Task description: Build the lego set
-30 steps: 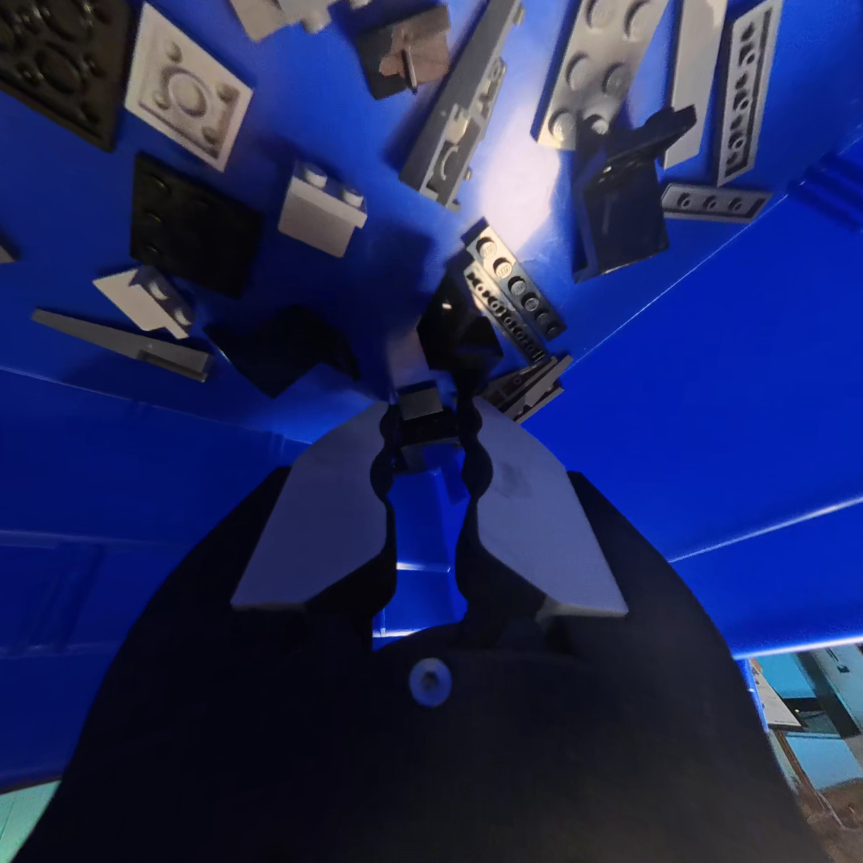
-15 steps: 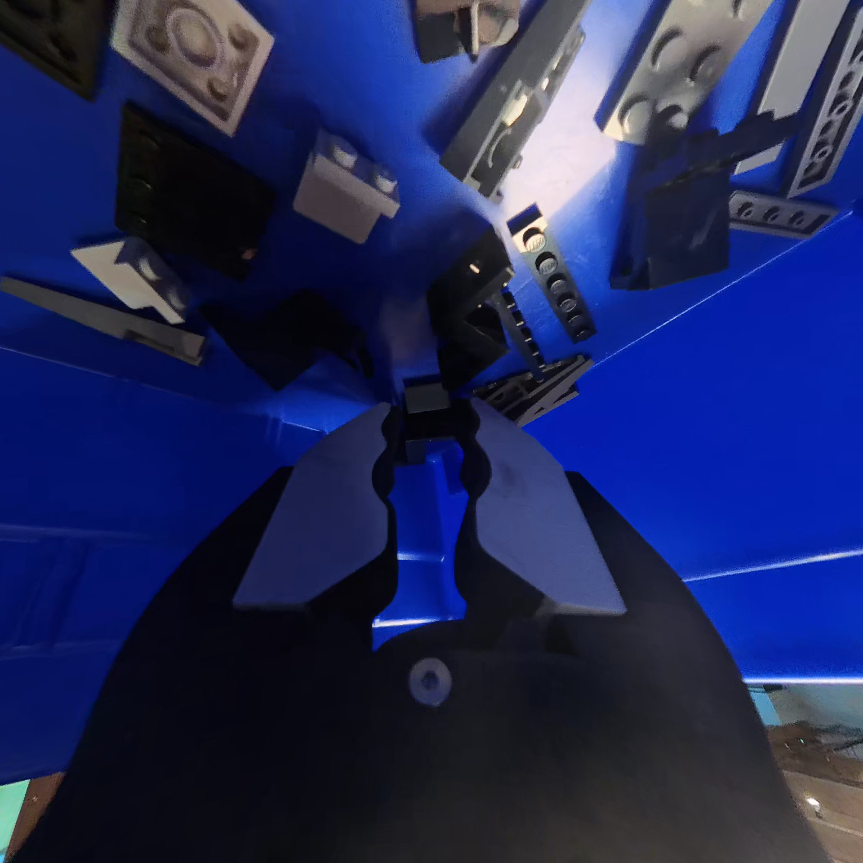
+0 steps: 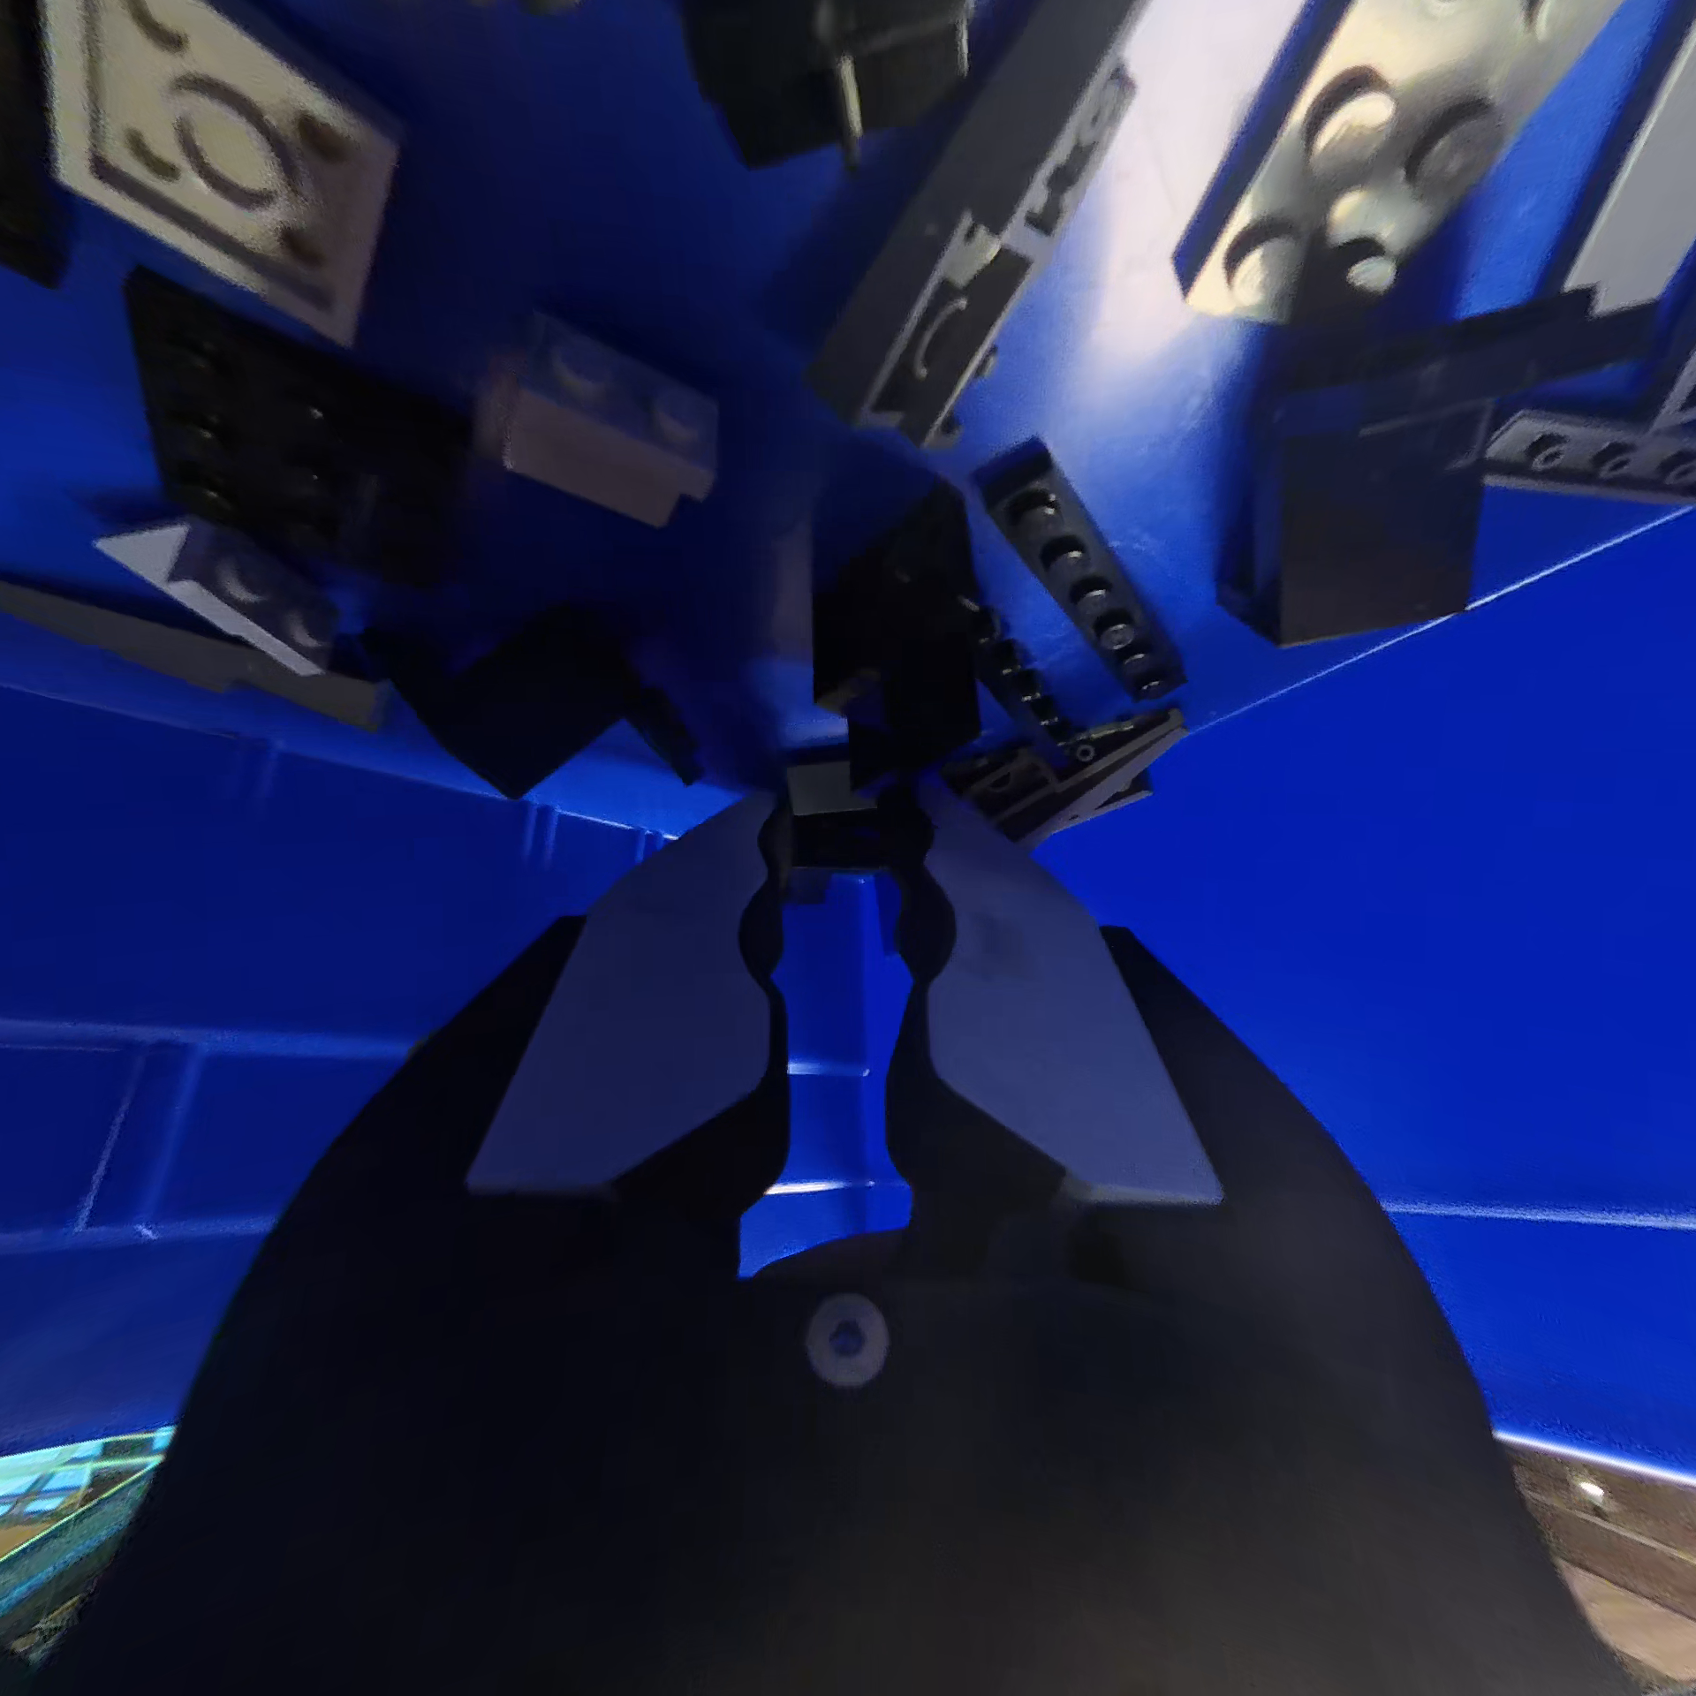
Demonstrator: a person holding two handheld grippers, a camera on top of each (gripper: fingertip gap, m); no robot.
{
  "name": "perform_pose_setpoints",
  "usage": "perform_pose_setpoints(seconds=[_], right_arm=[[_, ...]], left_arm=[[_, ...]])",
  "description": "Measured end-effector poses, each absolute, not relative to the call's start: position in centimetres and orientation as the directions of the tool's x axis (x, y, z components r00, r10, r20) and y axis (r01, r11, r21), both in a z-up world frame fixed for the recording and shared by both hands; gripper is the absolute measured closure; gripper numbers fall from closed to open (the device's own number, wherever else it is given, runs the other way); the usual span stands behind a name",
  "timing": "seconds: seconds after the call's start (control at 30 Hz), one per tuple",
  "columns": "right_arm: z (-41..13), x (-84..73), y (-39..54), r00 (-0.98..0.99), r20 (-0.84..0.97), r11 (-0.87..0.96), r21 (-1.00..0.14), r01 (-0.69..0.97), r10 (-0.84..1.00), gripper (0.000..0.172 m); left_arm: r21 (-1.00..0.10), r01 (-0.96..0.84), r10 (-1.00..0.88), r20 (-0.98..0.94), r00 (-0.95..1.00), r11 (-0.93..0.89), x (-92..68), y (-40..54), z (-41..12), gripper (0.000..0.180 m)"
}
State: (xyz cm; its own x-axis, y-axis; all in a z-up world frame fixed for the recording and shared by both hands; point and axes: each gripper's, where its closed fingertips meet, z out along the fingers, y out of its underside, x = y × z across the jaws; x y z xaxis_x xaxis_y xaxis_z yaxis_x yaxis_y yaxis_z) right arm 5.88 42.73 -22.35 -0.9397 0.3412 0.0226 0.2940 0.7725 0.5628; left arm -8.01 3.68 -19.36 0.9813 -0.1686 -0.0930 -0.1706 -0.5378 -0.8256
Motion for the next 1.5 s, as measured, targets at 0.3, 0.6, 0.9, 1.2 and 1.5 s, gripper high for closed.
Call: perform_pose_setpoints(seconds=[0.3,0.6,0.9,1.2,1.5], right_arm=[[-22.3,6.3,42.7,-0.923,0.035,0.773,0.534,0.342,0.384,0.155],[-17.1,7.3,38.9,-0.881,0.115,0.810,0.354,0.468,0.459,0.155],[-7.6,4.0,20.2,-0.928,0.149,0.939,-0.024,0.343,0.343,0.155],[-17.8,4.0,6.7,-0.957,0.027,0.957,0.007,0.290,0.289,0.156],[-22.4,3.6,4.6,-0.918,0.065,0.920,-0.044,0.389,0.391,0.148]], left_arm=[[-0.838,-0.153,-0.153,-0.084,0.985,-0.523,-8.3,3.3,-19.0,0.147],[-0.866,-0.110,-0.150,-0.041,0.988,-0.488,-8.2,2.7,-17.9,0.148],[-0.902,-0.146,-0.172,-0.081,0.982,-0.406,-7.6,1.5,-15.8,0.148],[-0.898,-0.152,-0.125,-0.110,0.986,-0.412,-8.8,1.1,-16.7,0.148],[-0.897,-0.168,-0.116,-0.132,0.984,-0.408,-8.8,1.1,-16.6,0.148]])
